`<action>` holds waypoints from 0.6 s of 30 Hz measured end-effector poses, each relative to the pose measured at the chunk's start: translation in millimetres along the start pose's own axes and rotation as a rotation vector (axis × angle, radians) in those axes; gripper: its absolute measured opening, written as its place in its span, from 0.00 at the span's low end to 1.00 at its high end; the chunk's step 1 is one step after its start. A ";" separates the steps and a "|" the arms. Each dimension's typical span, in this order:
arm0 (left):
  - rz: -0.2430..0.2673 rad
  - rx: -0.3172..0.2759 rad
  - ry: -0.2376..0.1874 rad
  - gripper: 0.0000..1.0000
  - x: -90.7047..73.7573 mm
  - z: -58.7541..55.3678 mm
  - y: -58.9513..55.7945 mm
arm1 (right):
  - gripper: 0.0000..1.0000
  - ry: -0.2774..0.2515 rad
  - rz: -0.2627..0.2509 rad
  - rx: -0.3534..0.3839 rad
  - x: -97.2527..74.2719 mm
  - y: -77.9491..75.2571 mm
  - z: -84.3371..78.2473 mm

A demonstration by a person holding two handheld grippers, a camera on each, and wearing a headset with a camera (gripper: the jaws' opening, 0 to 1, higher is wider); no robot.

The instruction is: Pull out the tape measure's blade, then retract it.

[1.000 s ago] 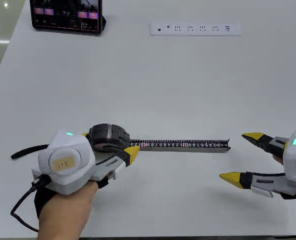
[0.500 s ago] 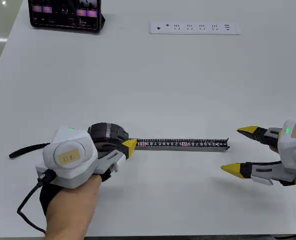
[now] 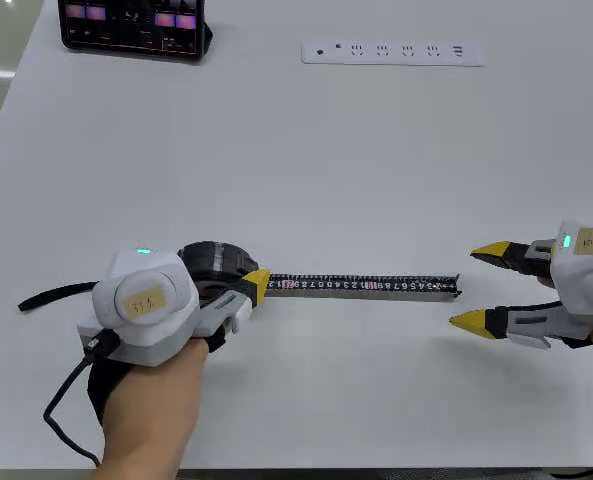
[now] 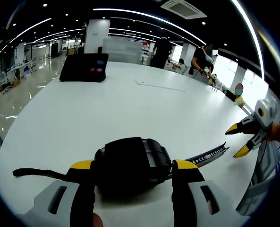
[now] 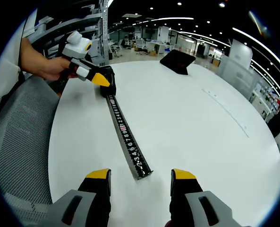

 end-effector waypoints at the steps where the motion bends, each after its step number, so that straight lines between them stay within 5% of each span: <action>1: 0.001 -0.001 0.000 0.61 0.0 0.0 0.2 | 0.47 0.001 0.001 -0.005 0.4 -0.3 0.2; 18: 0.002 -0.008 0.003 0.60 0.8 0.1 1.2 | 0.37 0.045 0.042 -0.071 5.0 -6.2 1.9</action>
Point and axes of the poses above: the centre of the closed fingertips' face, and the gripper's own axes: x roughly forward along the fingers, y roughly to its left, z roughly out of its top, the point moved 4 cm from there along -x, roughly backward along the fingers, and after that the axes turned 9 degrees about x, right-handed, at the moved point
